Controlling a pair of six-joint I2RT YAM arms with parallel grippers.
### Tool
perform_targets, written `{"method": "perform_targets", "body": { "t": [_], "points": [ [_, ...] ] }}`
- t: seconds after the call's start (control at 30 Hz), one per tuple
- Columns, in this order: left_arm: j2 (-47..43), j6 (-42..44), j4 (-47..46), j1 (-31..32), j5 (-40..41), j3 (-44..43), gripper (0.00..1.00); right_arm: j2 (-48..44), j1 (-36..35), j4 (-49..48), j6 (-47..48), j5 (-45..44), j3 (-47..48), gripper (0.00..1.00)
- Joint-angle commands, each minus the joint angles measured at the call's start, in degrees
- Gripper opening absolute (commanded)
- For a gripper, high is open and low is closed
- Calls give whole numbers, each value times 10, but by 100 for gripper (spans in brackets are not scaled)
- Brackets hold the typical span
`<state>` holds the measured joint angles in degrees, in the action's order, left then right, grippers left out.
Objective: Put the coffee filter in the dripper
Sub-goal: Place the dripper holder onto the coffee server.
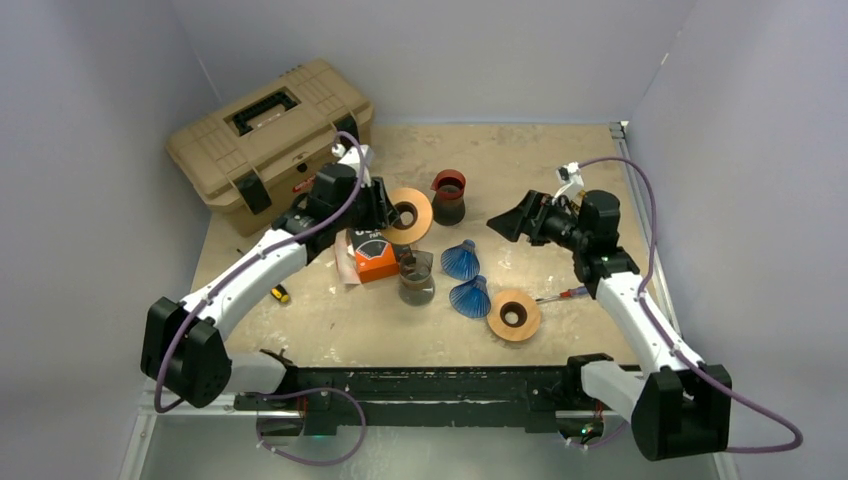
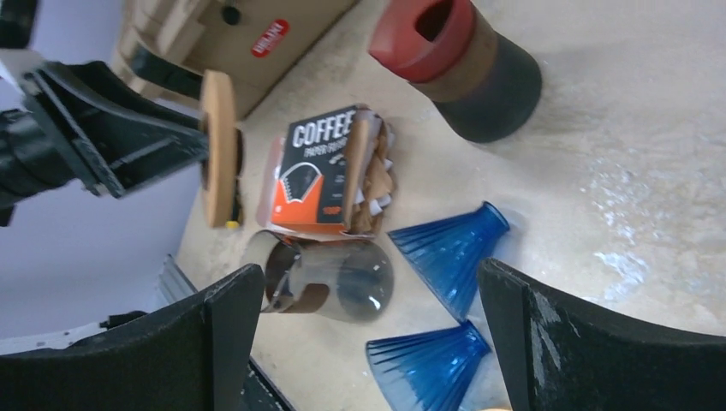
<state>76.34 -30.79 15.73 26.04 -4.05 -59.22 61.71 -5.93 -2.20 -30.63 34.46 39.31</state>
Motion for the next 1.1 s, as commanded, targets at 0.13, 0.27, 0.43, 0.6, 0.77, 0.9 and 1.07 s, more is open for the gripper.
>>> {"method": "perform_targets", "body": {
  "t": [0.13,0.27,0.43,0.6,0.77,0.9,1.07],
  "points": [
    [-51,-4,-35,47,8,6,33,-45,-6,-54,-65,79,25,99],
    [-66,-10,-49,53,-4,16,33,-44,-28,-75,-89,88,25,98],
    [-69,-15,-55,66,-15,19,32,-40,-83,-109,-124,67,33,98],
    [-67,-21,-71,85,-23,20,32,-19,-137,-150,-164,38,30,93],
    [-61,-24,-76,102,-19,14,32,13,-157,-166,-181,28,31,79],
    [-57,-23,-76,110,-18,10,33,29,-161,-177,-185,27,36,69],
    [-62,-27,-79,113,-17,10,32,57,-163,-194,-196,39,43,55]
  ]
}}
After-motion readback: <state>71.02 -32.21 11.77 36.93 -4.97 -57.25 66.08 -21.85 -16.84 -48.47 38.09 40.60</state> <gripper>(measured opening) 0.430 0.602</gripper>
